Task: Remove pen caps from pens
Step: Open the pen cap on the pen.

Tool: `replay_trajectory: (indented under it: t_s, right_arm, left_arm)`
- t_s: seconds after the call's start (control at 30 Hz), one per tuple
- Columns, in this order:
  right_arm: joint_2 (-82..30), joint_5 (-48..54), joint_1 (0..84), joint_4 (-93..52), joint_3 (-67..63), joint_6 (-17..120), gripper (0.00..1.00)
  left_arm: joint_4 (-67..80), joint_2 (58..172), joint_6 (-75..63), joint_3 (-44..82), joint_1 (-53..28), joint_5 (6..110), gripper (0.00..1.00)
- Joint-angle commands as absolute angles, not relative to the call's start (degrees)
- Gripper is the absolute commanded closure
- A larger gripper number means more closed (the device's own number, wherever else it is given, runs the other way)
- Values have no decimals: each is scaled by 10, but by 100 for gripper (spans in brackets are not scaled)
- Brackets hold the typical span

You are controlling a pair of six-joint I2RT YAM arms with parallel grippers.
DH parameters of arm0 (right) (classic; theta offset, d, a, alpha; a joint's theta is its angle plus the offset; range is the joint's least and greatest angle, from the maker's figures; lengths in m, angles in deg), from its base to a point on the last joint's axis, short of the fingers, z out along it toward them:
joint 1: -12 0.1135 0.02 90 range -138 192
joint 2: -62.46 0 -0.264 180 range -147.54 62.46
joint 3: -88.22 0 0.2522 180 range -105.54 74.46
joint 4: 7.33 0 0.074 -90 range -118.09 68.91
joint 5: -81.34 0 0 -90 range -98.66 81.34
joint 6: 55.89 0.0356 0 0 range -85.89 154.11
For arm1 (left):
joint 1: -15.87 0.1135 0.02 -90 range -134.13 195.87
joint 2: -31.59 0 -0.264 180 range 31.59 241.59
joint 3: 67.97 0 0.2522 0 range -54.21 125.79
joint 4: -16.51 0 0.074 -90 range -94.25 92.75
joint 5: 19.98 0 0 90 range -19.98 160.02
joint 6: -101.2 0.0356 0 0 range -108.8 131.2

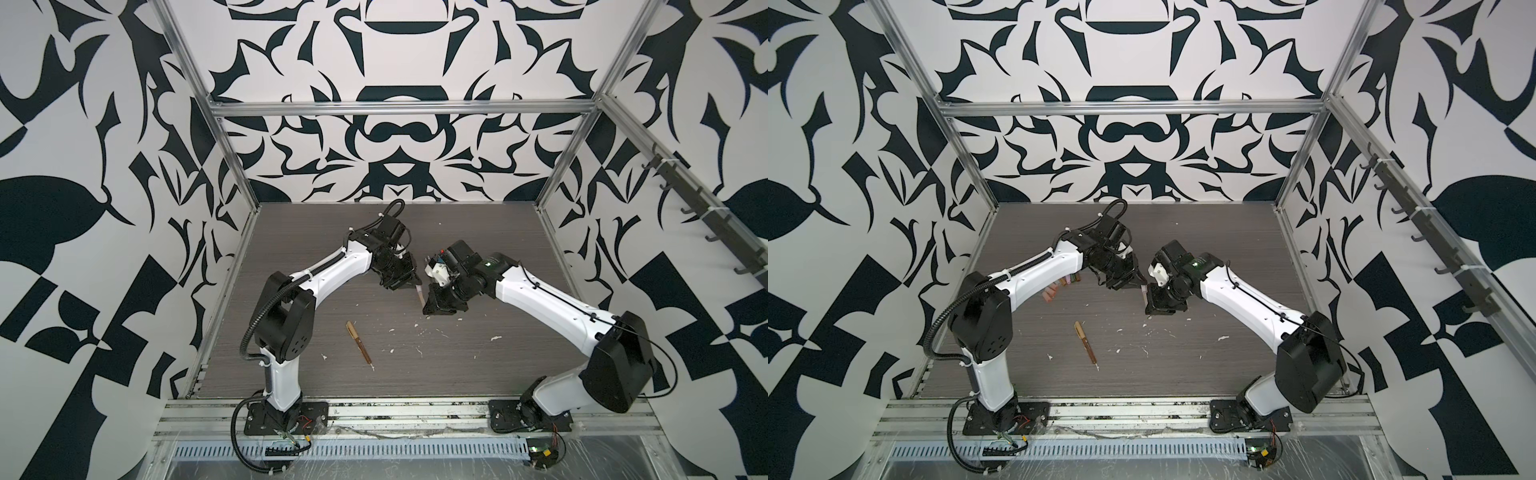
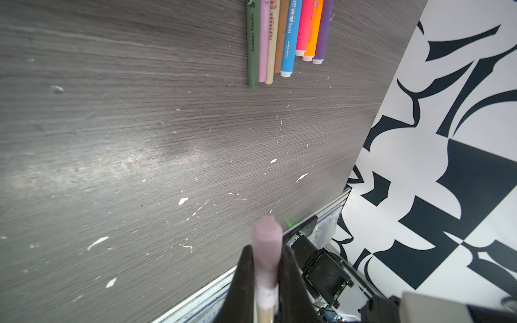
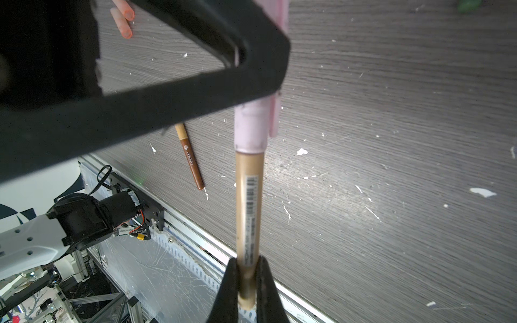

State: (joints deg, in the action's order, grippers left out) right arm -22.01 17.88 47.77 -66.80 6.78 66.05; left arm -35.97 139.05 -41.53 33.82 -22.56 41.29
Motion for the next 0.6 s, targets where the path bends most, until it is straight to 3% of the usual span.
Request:
replay_trajectory:
  t_s: [0.0, 0.13, 0.33, 0.57]
  right_arm:
    - [-212, 193, 476, -653, 41, 663, 100]
    - [-212, 201, 475, -653, 37, 663, 100]
    - [-213, 209, 475, -650, 33, 663, 100]
    - [-215, 200, 475, -651, 34, 661, 100]
  left_arm:
    - [-375, 1405, -415, 353, -229, 406, 88]
    - [-377, 1405, -414, 354, -228, 407, 77]
    - [-377, 1408, -413, 358, -229, 406, 77]
    - [-379, 1407, -411, 363, -229, 406, 97]
